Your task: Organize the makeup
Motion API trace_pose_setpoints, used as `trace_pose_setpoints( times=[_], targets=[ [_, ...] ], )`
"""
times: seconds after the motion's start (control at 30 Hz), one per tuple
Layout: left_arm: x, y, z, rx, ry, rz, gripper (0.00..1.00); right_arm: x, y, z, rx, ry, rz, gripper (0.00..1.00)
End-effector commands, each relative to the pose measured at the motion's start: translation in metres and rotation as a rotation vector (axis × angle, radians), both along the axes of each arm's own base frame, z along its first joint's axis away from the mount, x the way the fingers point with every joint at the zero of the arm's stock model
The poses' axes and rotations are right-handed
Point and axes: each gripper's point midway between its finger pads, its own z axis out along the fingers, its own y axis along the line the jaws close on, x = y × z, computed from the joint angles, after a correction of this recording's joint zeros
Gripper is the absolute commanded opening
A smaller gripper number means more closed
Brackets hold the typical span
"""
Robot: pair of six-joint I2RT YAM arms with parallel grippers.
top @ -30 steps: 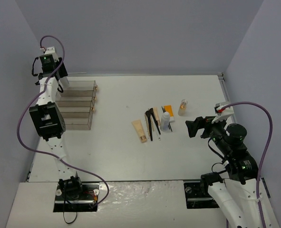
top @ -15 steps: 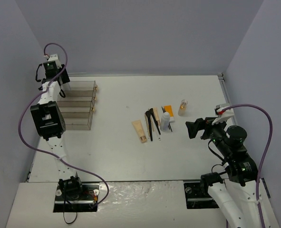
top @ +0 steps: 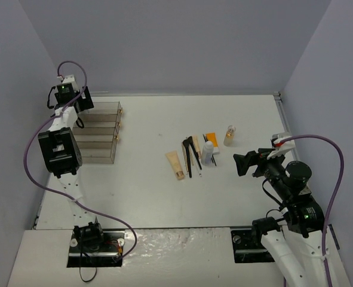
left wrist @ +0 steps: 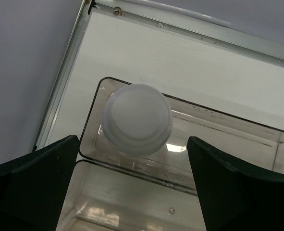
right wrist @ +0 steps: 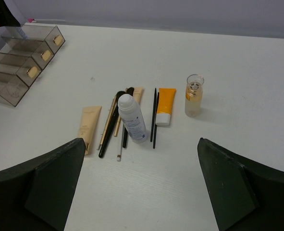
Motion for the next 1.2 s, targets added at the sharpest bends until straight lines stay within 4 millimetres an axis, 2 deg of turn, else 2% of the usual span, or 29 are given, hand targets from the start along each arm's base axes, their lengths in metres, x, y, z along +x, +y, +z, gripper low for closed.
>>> trace_pose_setpoints(
  times=[0.0,0.1,0.2,0.37,0.43,0.47,0.5,0.53,0.57,0.6,0.63,0.67,0.7,0.8,0.93,1.0,1.17],
  targets=[
    [-0.003,0.005,0.118,0.034,-0.227,0.023,0.97,0.002,0.007,0.029,0.032,-0.097,0.030,1.00],
    [-0.017,-0.007,0.141,0.006,-0.250,0.025,0.97,0.001,0.006,0.035,0.032,-0.112,0.029,1.00],
    [-0.039,-0.027,0.171,-0.015,-0.279,0.009,0.97,-0.002,0.004,0.044,0.031,-0.133,0.022,1.00],
    [-0.079,-0.098,0.206,-0.048,-0.291,-0.137,0.97,-0.008,-0.001,0.055,0.012,-0.156,0.009,1.00],
    [-0.100,-0.142,0.216,-0.061,-0.291,-0.248,0.97,-0.010,-0.002,0.058,0.013,-0.168,0.003,1.00],
    [-0.111,-0.170,0.214,-0.069,-0.279,-0.314,0.97,-0.011,-0.003,0.059,0.014,-0.172,0.001,1.00],
    [-0.123,-0.206,0.201,-0.077,-0.242,-0.399,0.97,-0.012,-0.003,0.060,0.017,-0.175,0.000,1.00],
    [-0.139,-0.225,0.210,-0.075,-0.256,-0.446,0.97,-0.012,-0.003,0.061,0.018,-0.178,0.002,1.00],
    [-0.153,-0.251,0.206,-0.074,-0.249,-0.513,0.97,-0.013,-0.003,0.062,0.022,-0.181,0.003,1.00],
    [-0.164,-0.271,0.203,-0.070,-0.247,-0.564,0.97,-0.015,-0.003,0.063,0.025,-0.184,0.004,1.00],
    [-0.169,-0.278,0.195,-0.068,-0.233,-0.583,0.97,-0.015,-0.002,0.063,0.026,-0.186,0.006,1.00],
    [-0.179,-0.296,0.190,-0.079,-0.226,-0.625,0.97,-0.016,-0.002,0.064,0.029,-0.188,0.008,1.00],
    [-0.198,-0.328,0.191,-0.096,-0.237,-0.703,0.97,-0.018,-0.002,0.065,0.034,-0.191,0.008,1.00],
    [-0.234,-0.387,0.176,-0.115,-0.212,-0.857,0.97,-0.021,-0.003,0.068,0.042,-0.203,0.006,1.00],
    [-0.262,-0.444,0.161,-0.129,-0.189,-0.987,0.97,-0.023,-0.004,0.070,0.049,-0.209,0.003,1.00],
    [-0.280,-0.478,0.155,-0.133,-0.186,-1.062,0.97,-0.025,-0.004,0.073,0.057,-0.213,0.004,1.00],
    [-0.291,-0.525,0.137,-0.119,-0.173,-1.124,0.97,-0.029,-0.003,0.076,0.075,-0.216,0.008,1.00]
  ],
)
